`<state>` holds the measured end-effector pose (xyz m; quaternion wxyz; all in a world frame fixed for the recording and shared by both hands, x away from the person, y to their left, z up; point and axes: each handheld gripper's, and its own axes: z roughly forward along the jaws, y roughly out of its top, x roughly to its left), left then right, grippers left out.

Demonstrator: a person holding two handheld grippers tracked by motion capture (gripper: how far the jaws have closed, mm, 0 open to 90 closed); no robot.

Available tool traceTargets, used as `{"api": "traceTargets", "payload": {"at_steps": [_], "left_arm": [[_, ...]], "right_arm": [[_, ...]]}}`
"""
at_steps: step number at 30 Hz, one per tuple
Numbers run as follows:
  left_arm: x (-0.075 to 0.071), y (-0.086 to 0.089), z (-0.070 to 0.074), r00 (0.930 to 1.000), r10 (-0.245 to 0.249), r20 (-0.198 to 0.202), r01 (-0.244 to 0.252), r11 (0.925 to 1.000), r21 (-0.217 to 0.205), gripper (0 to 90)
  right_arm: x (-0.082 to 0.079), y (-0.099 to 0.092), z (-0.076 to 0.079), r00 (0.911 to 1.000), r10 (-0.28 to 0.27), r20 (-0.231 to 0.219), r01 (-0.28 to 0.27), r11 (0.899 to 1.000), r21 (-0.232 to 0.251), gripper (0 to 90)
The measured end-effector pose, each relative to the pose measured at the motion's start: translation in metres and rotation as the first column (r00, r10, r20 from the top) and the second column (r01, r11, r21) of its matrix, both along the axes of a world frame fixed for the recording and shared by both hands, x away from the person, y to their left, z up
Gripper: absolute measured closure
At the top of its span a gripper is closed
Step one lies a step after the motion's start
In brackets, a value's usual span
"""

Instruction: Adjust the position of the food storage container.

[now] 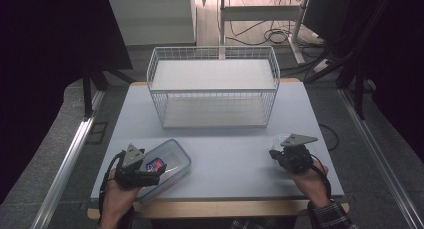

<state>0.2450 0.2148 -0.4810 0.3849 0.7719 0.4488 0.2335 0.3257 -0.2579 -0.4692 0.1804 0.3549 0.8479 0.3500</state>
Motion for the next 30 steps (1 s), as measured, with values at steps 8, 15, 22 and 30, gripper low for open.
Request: {"api": "traceTargets", "payload": {"at_steps": [8, 15, 22, 30], "left_arm": [[0.000, 0.006, 0.001, 0.9993, 0.001, -0.037, -0.001, 1.0000, -0.003, 7.5], [-0.017, 0.029, 0.006, 0.9978, 0.060, -0.028, -0.060, 0.9982, -0.006, 40.7], [-0.040, 0.061, 0.003, 0.9836, 0.170, -0.061, -0.173, 0.9832, -0.057, 86.1], [-0.060, 0.084, -0.009, 0.9658, 0.222, -0.135, -0.228, 0.9732, -0.033, 90.0]], "right_arm": [[0.007, -0.019, 0.000, 0.9979, -0.064, -0.007, 0.064, 0.998, 0.023, 89.1], [0.001, -0.009, 0.003, 0.9998, -0.020, 0.008, 0.020, 1.000, 0.021, 88.8], [-0.004, 0.001, 0.004, 0.9997, 0.020, 0.011, -0.021, 0.999, 0.038, 87.8], [-0.005, 0.006, 0.003, 0.9989, 0.044, 0.015, -0.044, 0.998, 0.038, 84.9]]}}
